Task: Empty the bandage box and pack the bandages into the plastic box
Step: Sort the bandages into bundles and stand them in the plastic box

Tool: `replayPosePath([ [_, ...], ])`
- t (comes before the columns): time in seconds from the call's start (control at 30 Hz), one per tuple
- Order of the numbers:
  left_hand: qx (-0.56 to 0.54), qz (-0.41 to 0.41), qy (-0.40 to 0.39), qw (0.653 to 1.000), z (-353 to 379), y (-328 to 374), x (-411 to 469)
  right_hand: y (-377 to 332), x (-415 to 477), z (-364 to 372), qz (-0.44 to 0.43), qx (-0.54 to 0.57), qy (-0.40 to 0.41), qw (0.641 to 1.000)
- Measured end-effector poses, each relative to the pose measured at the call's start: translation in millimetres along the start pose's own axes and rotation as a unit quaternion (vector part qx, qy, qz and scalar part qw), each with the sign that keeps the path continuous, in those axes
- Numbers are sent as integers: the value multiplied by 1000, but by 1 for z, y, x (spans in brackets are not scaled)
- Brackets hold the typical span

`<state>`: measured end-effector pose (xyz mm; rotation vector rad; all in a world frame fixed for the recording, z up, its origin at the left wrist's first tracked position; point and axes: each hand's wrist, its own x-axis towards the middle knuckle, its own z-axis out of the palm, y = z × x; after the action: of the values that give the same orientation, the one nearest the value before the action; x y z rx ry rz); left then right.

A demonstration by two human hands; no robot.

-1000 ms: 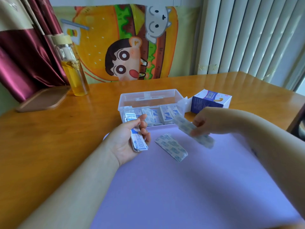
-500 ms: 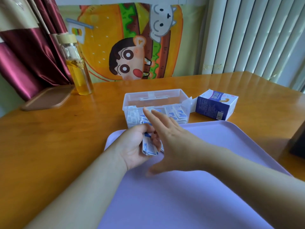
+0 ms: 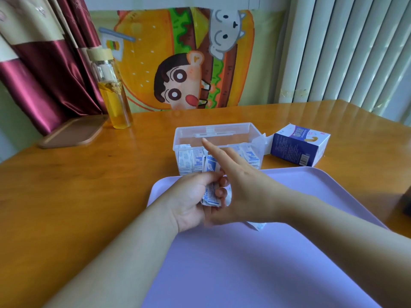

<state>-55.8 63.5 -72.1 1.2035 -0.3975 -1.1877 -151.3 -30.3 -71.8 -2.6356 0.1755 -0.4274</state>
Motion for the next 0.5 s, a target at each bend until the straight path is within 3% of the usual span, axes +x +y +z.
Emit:
replayPosePath([
  [0.3,62,5,-21,998,3,1,-5,-4,2,-4,6,-7,3,1000],
  [0.43,69,15,-45,997,-1,3,-5,-4,8,-31,65,193,7,979],
  [0.5,82,8,-71,994,-2,5,-4,1,14,-48,90,220,6,971],
])
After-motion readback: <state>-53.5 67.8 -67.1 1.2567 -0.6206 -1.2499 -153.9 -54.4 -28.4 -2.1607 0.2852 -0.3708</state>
